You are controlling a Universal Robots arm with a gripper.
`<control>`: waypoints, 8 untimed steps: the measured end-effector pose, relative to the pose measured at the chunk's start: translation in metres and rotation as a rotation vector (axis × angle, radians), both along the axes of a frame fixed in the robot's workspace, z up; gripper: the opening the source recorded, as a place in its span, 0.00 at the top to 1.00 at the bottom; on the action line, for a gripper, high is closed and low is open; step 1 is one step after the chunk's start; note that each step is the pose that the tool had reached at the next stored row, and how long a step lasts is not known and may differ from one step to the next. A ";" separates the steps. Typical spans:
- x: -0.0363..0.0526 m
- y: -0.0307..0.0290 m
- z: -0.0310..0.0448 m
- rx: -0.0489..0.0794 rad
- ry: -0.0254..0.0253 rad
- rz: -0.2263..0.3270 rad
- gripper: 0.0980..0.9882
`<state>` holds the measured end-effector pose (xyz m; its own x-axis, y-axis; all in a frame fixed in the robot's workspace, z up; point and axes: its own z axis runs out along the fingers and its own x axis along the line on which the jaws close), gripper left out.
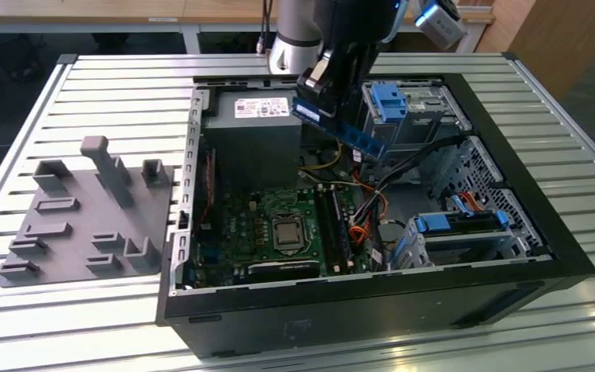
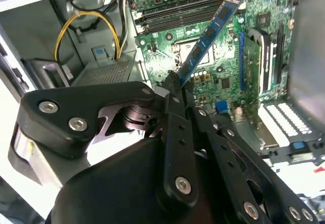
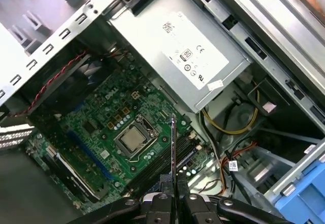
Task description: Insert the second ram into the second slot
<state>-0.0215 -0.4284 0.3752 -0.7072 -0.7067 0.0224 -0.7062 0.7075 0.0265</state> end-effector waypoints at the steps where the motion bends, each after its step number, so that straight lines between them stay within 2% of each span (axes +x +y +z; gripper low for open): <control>1: 0.0000 0.0000 -0.0002 -0.001 0.0000 -0.017 0.95; 8: 0.0000 0.0000 -0.0019 -0.008 0.0000 -0.134 0.95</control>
